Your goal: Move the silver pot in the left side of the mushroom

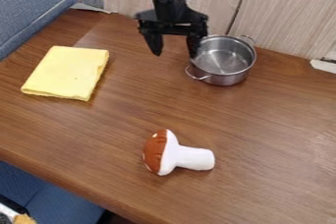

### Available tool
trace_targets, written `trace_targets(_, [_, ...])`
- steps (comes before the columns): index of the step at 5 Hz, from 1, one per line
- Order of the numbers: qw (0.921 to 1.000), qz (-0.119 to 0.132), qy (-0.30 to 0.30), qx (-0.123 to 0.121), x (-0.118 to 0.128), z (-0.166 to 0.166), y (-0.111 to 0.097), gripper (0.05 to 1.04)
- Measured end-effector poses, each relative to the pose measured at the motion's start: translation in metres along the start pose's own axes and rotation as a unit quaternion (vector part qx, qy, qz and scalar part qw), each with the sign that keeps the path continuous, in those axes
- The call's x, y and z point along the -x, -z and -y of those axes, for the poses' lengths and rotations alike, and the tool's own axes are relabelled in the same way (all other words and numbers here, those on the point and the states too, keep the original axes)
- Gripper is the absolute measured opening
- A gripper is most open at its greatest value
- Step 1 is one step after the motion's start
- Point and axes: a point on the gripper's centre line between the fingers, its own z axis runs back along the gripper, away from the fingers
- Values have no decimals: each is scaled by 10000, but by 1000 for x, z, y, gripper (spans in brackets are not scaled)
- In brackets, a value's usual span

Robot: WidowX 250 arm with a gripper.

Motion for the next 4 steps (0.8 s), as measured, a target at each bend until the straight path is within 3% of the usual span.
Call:
trace_targets(2, [9998,-180,14,91,-20,14,36,957])
trace_targets(4, [9991,-271,132,-313,-18,21,39,372])
